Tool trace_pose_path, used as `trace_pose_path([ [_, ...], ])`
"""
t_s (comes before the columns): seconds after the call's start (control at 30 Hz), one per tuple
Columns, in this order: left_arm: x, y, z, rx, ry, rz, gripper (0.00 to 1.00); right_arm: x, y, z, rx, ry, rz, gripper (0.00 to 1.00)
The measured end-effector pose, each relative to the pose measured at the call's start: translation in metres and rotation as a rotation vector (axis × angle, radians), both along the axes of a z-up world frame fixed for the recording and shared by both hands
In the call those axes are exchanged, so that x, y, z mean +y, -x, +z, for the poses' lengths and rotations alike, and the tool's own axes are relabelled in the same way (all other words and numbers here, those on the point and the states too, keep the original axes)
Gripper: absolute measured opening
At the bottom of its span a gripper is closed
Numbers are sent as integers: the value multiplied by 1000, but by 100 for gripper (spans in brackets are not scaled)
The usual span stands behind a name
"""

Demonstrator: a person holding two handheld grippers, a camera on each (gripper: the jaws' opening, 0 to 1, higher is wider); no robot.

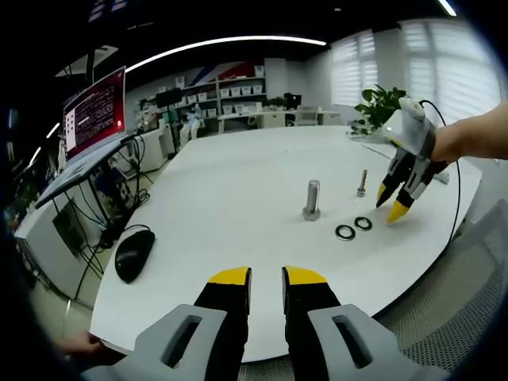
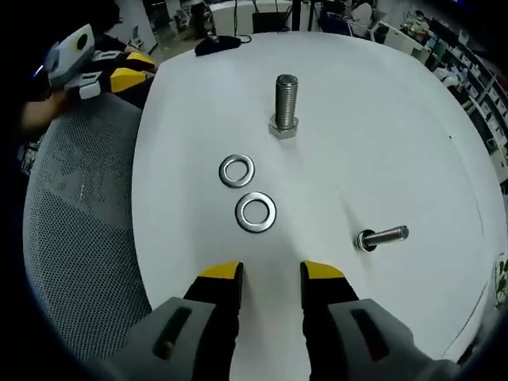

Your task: Place the washer onto the threaded stud by aligning its center hole with the stud, sliding it down to the base, and recovering from edge contact or off-axis alignment until the washer reaches the visible bottom stop.

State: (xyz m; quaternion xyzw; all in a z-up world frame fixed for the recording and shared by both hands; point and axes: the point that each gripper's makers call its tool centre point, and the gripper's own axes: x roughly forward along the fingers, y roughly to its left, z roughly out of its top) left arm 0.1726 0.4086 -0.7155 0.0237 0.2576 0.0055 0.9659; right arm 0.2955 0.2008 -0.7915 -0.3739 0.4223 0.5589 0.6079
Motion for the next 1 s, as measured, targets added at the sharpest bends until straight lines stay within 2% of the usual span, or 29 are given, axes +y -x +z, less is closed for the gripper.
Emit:
trace_pose_path([
  [0.1,0,0,-1,4,-1,0,13,7,5,-2,-1,-2,36,38],
  [0.3,0,0,0,-2,1,2,13,15,13,-10,-4,25,100,41],
  [0.37,1,0,0,-1,1,2,13,19,10,-9,-18,20,130,42],
  [0.5,1,0,1,-3,2,4,13,31,6,-8,-15,0,135,41],
  [0.57,1,0,1,-3,2,4,13,38,11,-8,-17,0,199,41],
  [0.63,1,0,0,-2,2,5,13,38,12,-9,-17,45,268,40],
  [0.8,1,1,0,2,1,6,13,41,11,-9,-24,135,333,38],
  [1.0,2,1,0,0,1,9,13,38,7,-10,-33,187,406,33],
])
